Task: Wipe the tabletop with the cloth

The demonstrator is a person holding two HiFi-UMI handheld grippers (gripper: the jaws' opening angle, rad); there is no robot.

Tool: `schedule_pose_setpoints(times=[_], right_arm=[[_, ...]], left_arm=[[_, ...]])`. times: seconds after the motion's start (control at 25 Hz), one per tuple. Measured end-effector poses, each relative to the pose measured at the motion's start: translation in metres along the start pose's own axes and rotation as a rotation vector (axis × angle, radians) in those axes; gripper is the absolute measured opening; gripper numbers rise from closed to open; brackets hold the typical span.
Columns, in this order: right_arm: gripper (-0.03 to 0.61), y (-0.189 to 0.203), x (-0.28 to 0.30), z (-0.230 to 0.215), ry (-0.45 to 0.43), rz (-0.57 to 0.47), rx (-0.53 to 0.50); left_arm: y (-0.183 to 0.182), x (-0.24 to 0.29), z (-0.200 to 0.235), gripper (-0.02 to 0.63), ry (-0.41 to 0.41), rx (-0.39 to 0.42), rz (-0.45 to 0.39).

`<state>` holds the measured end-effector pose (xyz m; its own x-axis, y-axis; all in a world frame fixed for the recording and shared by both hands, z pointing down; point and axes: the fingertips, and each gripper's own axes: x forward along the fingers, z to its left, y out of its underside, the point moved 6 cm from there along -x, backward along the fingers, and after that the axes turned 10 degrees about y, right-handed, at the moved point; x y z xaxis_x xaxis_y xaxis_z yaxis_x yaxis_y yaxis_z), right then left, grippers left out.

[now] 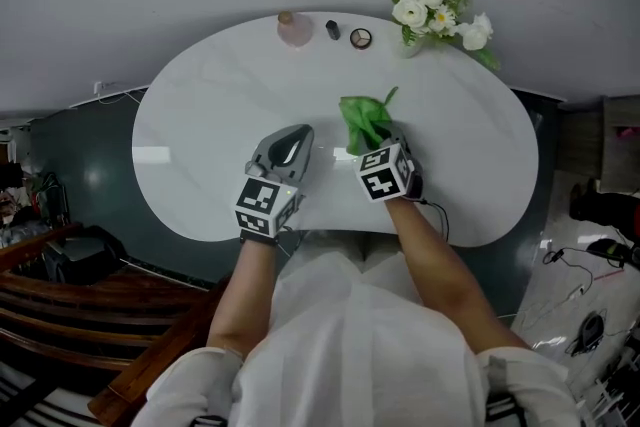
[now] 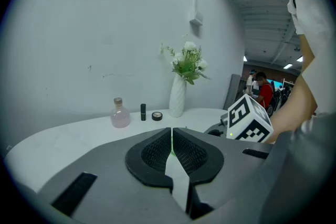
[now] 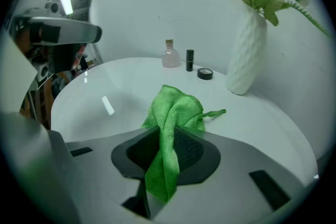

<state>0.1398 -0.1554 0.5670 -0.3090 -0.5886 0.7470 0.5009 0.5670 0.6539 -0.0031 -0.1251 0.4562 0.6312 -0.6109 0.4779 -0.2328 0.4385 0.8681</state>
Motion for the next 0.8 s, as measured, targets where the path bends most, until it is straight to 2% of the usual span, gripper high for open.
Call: schedule_pose_setpoints(times=[0.24, 0.4, 0.6, 0.8], right_arm=[[0.080, 0.016, -0.019, 0.057, -0.178, -0.038, -0.214], [0.080, 0.044, -0.039, 0.054, -0.230, -0.044, -0.260], [0.080, 0.080, -0.060, 0.006, -0.183, -0.025, -0.220], [0.080, 0.119, -0.080, -0.075, -0.065, 0.005, -0.073]], left_arm=[[-0.002, 0.010, 0.000, 0.024, 0.017, 0.008, 0.011], [-0.009, 0.031, -0.017, 0.025, 0.044, 0.006, 0.013], [-0.017, 0.062, -0.050, 0.025, 0.088, 0.015, 0.013], [-0.023, 0.095, -0.091, 0.025, 0.124, 0.021, 0.010]])
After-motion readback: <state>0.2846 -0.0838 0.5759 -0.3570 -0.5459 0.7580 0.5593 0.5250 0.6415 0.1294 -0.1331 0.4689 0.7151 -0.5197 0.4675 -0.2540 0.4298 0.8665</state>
